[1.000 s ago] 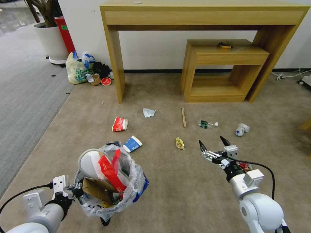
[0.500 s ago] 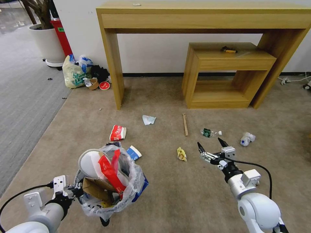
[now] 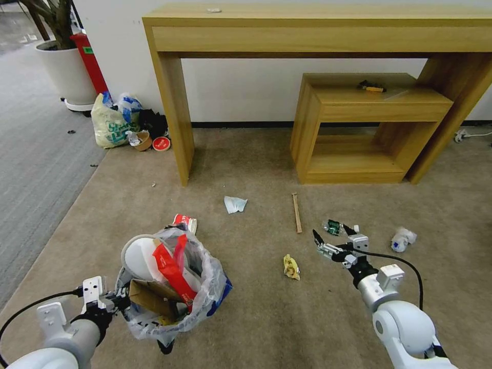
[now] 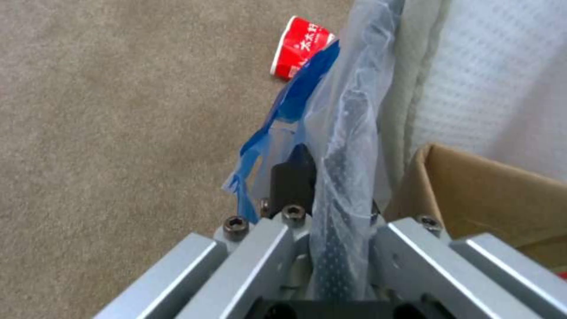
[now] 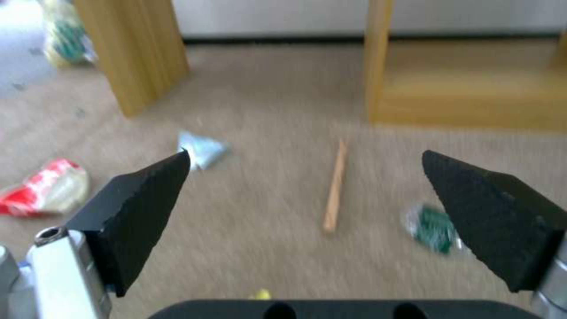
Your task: Pick up the trash bin and place the garbage on the floor into it.
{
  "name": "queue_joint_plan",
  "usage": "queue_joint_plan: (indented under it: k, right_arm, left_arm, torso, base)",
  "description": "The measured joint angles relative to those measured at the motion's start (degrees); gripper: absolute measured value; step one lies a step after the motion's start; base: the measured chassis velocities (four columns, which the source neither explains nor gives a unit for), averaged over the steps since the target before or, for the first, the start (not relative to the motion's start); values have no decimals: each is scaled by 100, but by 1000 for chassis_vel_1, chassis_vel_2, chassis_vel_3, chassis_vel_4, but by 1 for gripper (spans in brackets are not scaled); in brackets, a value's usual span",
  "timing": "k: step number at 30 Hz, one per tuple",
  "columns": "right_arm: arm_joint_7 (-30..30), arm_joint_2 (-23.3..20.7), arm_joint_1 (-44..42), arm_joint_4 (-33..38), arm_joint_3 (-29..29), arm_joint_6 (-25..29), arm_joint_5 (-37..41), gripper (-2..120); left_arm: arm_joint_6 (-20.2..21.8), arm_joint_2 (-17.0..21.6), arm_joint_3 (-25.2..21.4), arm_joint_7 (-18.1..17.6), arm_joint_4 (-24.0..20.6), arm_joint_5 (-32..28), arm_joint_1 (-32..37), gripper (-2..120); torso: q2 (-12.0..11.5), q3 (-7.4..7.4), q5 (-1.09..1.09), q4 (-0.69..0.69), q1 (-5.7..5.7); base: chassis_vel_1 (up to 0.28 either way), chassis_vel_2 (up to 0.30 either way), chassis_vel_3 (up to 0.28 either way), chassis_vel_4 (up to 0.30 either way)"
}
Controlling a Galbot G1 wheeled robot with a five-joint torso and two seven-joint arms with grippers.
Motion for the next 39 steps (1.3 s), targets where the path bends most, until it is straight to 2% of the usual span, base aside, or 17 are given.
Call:
queue_joint_plan:
  k: [1,4,6,9,10,13,14,20,30,33,39]
  right_arm:
    - [0,0,0,0,0,0,0,100]
    - [-91,-156,363,-742,-91,-174,157,100]
    - [-116,-191,442,-895,-126,-230,188,100]
    - [-413,-431,847,-1542,-414,-640,300,100]
    - [-413,-431,847,-1542,-414,-640,300,100]
    - [-558,-530,1407,-2286,-844,-835,273,100]
    - [-558,-530,1407,-2286,-844,-835,273,100]
    - [-753,-313,2038,-3240,-1191,-1035,198,100]
    - [-933,92,2600,-4362,-1544,-1075,143,100]
    - [-940,311,2915,-4917,-1660,-1012,-19,100]
    - [-1023,484,3326,-5411,-1764,-908,-242,100]
  left_arm:
    - [0,0,0,0,0,0,0,0]
    - [0,-23,-25,-10,4,-2,13,0]
    - [0,-31,-34,-15,4,-2,19,0]
    - [0,-44,-89,-80,10,-41,31,0]
    - [0,-44,-89,-80,10,-41,31,0]
    - [0,63,-265,-116,144,-111,-53,0]
    - [0,63,-265,-116,144,-111,-53,0]
    - [0,302,-612,-52,456,-318,-236,0]
    - [0,282,-763,31,583,-354,-284,0]
    - [0,241,-784,36,589,-371,-301,0]
    - [0,224,-785,35,592,-382,-304,0]
  torso:
    - [0,0,0,0,0]
    - [0,-2,1,0,-1]
    - [0,-2,0,2,-1]
    - [1,-2,0,0,-2]
    - [1,-2,0,0,-2]
    - [0,-1,-1,1,-1]
    - [0,-1,-1,1,-1]
    - [0,-1,-2,0,-1]
    - [0,-1,0,0,-1]
    - [0,-1,0,1,-1]
    - [0,-1,-1,1,-1]
  base:
    - [0,0,0,0]
    - [0,0,0,0]
    - [0,0,0,0]
    - [0,0,0,0]
    - [0,0,0,0]
    - [0,0,0,0]
    - [0,0,0,0]
    - [0,0,0,0]
    - [0,0,0,0]
    - [0,0,0,0]
    - [0,0,0,0]
